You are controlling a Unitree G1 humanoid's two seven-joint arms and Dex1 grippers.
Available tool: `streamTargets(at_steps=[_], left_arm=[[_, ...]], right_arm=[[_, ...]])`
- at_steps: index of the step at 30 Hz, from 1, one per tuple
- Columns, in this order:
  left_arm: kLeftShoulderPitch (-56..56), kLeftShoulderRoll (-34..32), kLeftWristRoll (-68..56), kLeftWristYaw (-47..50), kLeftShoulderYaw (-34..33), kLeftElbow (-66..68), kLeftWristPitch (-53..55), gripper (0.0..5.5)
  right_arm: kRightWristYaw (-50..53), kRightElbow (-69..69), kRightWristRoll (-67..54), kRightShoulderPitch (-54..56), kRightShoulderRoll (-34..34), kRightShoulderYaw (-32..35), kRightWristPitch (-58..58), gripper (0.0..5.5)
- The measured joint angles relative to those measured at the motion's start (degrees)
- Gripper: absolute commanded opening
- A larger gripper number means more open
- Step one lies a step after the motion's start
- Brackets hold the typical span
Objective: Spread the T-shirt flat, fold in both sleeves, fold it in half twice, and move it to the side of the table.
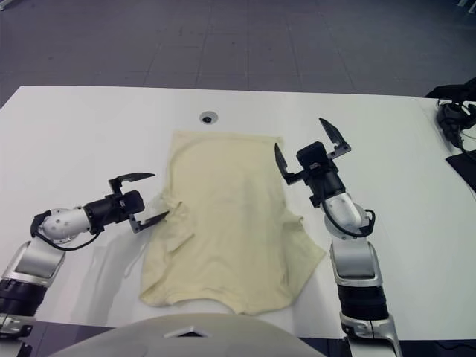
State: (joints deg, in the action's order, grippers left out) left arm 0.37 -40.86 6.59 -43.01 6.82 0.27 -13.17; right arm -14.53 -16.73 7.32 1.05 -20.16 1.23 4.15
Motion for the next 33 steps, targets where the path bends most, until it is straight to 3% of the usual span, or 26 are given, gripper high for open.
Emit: streamTargets(at_steps=[14,20,25,33], left_arm=[[-1.7,2.25,2.33,5.44,3.43,1.02,-0.29,5.38],[3.94,2.25,0.04,5.59,2.22,-5.83,2.56,5.38],[8.19,2.17,-3.44,5.9,-1.72,-13.58,5.54,5.38],[16.53,6.38,-3.07,12.54,-4.58,-25.48,10.59,5.38]], right_arm=[[-0.54,0.01,-0.04,0.03,-0.25,0.18,-0.01,5.4],[-3.97,-0.38,-5.84,0.62,-1.26,3.3,3.25,5.4],[-13.52,-1.18,-11.36,0.07,-10.03,7.91,8.22,5.4],[-41.93,6.68,-15.15,-6.34,-32.52,9.41,2.49,5.4]])
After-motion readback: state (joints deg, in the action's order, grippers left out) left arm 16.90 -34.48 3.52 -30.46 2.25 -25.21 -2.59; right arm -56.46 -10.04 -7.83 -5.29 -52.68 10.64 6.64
